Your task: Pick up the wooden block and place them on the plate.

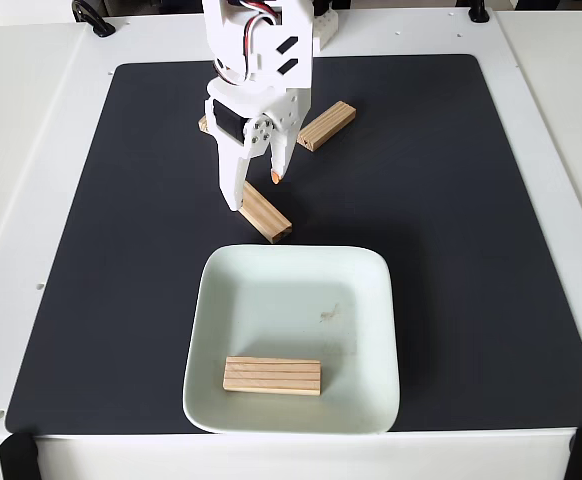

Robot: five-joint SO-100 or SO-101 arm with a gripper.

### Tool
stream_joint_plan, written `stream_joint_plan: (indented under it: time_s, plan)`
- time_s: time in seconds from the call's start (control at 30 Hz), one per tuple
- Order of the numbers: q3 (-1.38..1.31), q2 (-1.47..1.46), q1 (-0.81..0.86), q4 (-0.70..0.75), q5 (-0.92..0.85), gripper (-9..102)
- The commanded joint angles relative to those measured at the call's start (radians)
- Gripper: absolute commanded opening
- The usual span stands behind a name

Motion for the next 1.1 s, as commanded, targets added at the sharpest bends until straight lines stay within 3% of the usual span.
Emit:
stream_joint_plan:
  time_s: [0.0, 0.13, 1.07]
  plan:
    - [-0.06, 0.006, 0.002, -0.003, -0.025, 30]
    - [-0.095, 0.005, 0.003, -0.002, -0.026, 35]
    - [-0.101, -0.106, 0.015, -0.064, -0.025, 34]
